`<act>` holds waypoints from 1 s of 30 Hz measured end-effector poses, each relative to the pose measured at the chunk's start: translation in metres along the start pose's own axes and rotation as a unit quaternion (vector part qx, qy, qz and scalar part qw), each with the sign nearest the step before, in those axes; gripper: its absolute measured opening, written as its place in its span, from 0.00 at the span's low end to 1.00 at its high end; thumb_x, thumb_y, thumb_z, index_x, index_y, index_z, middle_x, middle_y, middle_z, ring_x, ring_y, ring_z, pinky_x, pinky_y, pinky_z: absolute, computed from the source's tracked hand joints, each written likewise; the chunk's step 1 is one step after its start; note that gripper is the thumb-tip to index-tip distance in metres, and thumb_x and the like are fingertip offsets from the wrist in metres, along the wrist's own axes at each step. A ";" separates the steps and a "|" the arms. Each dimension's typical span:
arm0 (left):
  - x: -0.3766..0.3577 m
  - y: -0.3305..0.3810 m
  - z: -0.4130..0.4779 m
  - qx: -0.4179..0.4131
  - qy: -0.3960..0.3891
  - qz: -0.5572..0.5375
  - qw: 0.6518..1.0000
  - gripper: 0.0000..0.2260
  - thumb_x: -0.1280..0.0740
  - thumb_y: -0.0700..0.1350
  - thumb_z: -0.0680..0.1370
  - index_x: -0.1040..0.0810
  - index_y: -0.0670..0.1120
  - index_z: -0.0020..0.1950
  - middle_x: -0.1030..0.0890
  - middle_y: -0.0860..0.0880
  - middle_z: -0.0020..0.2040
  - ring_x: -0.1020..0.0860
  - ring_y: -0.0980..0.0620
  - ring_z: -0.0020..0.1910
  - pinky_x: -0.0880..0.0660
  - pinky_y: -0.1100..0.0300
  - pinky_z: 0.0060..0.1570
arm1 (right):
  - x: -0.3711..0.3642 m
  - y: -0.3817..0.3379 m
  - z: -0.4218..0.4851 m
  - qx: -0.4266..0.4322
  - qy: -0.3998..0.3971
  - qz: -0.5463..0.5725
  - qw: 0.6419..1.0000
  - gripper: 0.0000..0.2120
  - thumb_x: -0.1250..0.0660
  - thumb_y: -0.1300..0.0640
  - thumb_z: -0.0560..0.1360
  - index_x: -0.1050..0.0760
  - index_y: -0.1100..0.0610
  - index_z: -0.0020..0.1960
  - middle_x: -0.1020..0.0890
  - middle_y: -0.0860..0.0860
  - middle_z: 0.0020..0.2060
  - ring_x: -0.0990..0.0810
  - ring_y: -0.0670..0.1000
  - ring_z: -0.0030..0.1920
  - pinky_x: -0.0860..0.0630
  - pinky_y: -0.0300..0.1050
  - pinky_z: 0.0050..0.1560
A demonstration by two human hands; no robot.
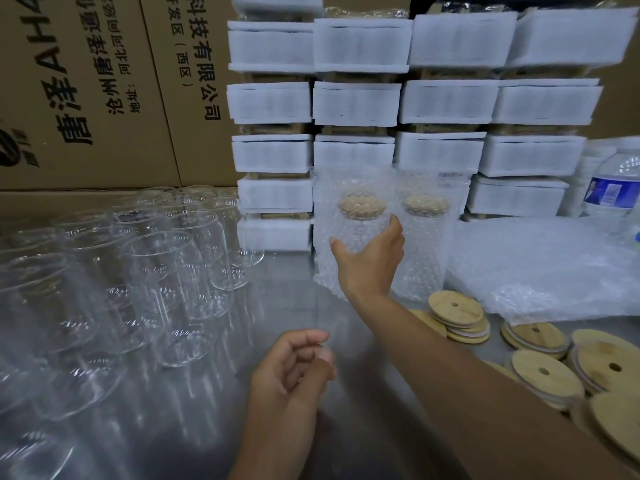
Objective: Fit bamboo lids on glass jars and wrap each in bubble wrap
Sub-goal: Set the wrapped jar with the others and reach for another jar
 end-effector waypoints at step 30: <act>0.001 -0.007 -0.003 0.033 0.006 0.108 0.994 0.13 0.38 0.30 0.76 0.22 0.48 0.42 0.22 0.51 0.34 0.23 0.58 0.31 0.28 0.66 0.36 | 0.003 -0.128 -0.073 0.215 -0.240 0.132 0.937 0.26 0.29 0.57 0.72 0.36 0.52 0.66 0.30 0.46 0.56 0.30 0.44 0.57 0.36 0.23 0.52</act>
Point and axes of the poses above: each hand's wrist, its own z-axis towards the middle knuckle, its own x-axis out of the back of the hand, y = z × x, the point moved 7 cm from there along z, towards the middle knuckle
